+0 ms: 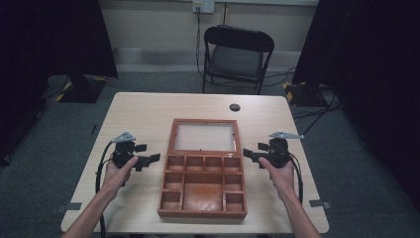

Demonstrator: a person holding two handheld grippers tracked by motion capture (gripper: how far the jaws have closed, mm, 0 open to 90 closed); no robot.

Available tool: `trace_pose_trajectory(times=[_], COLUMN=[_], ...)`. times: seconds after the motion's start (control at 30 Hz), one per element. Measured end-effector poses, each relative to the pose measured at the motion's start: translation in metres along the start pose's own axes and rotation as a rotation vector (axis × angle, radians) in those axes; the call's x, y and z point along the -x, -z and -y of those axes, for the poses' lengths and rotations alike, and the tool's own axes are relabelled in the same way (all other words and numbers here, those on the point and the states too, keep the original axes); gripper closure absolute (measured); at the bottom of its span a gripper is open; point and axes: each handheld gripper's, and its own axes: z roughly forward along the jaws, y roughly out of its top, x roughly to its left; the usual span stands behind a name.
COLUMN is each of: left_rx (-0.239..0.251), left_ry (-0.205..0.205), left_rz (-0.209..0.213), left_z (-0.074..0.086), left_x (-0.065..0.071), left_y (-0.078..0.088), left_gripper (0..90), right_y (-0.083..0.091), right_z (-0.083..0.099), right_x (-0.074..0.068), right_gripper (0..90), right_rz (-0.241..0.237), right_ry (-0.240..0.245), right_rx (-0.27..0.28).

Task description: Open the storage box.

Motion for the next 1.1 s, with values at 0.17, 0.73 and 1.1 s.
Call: trace_pose_trajectory(times=[0.17, 0.73, 1.1], left_rx=[-0.018, -0.143, -0.211], left_ry=[-0.015, -0.081, -0.129], left_rz=[-0.010, -0.115, -0.252], left_z=[0.007, 0.045, 0.066], left_x=[0.002, 0.001, -0.002], left_y=[0.011, 0.034, 0.029], left_gripper=[17.0, 17.5, 15.0], right_y=[0.018, 0.051, 0.041], right_z=[0.011, 0.071, 0.092], right_x=[0.000, 0.010, 0.022], right_gripper=[18.2, 17.4, 10.9], right_rz=[0.027, 0.191, 0.353], right_ry=[0.006, 0.021, 0.100], right_rx=[-0.010, -0.135, -0.200])
